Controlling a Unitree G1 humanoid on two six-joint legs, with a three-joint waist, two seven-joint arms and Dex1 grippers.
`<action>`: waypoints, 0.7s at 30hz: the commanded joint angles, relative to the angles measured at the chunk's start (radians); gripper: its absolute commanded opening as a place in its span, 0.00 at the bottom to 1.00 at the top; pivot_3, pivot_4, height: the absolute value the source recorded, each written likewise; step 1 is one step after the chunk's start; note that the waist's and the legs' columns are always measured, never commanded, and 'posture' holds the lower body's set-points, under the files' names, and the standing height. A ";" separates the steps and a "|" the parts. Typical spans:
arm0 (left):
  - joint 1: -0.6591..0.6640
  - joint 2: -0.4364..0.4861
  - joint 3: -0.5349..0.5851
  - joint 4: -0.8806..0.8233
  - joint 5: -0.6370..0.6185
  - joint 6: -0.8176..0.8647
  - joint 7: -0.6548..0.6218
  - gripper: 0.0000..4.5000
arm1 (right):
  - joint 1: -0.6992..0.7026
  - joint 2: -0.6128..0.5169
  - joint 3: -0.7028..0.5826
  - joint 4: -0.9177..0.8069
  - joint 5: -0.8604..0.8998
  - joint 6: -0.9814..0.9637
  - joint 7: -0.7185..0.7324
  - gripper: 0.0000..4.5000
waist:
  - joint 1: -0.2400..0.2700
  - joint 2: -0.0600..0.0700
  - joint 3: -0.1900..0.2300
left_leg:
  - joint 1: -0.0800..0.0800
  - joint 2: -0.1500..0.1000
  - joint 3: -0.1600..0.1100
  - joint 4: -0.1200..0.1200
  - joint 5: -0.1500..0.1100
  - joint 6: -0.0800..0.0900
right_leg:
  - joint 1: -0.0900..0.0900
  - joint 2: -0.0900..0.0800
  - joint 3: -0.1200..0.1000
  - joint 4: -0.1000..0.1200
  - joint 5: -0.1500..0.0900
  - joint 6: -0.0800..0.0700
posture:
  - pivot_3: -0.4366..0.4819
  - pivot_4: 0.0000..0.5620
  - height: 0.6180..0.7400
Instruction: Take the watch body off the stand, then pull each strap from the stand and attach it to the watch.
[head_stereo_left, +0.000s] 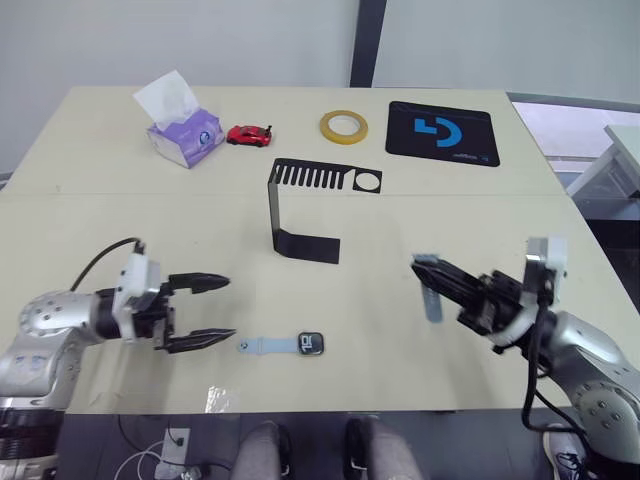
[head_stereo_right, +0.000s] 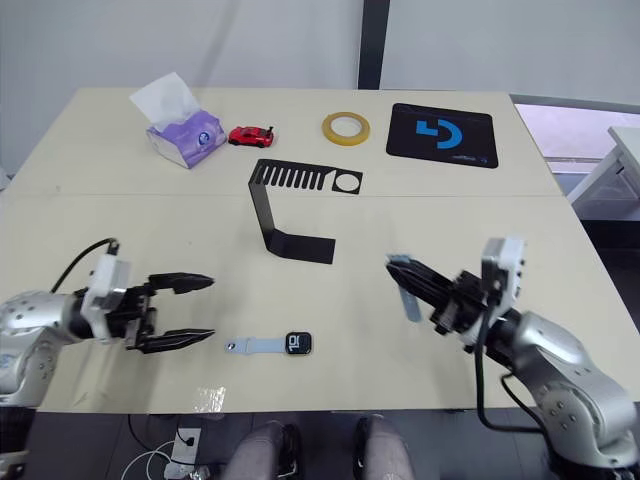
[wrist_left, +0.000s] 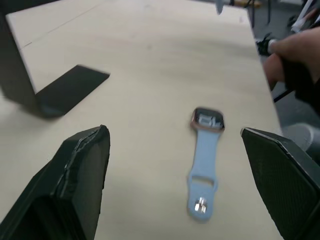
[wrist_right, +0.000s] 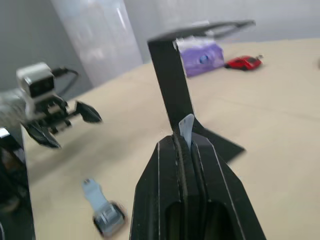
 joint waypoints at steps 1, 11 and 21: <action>0.040 0.032 0.071 0.028 -0.001 -0.053 -0.042 0.99 | 0.057 -0.014 -0.065 0.012 -0.054 -0.078 0.068 0.00 | -0.001 0.000 0.000 | 0.000 0.000 0.000 0.000 0.000 0.000 | 0.000 0.000 0.000 0.000 0.000 0.000 | 0.48 0.27 1.00; 0.049 -0.004 -0.038 -0.185 -0.003 0.010 0.005 0.99 | 0.114 -0.009 -0.048 -0.009 -0.152 -0.164 0.133 0.00 | -0.001 0.000 0.000 | 0.001 0.000 0.000 0.000 0.000 0.000 | 0.001 -0.001 0.000 0.001 0.000 0.000 | 0.48 0.27 1.00; -0.132 -0.102 -0.409 -0.392 0.303 0.165 0.259 0.99 | 0.105 -0.010 0.052 -0.080 -0.255 -0.243 0.168 0.00 | 0.012 0.000 0.000 | 0.002 -0.001 0.001 0.000 0.002 -0.003 | 0.001 0.002 0.002 0.003 0.000 0.001 | 0.48 0.27 1.00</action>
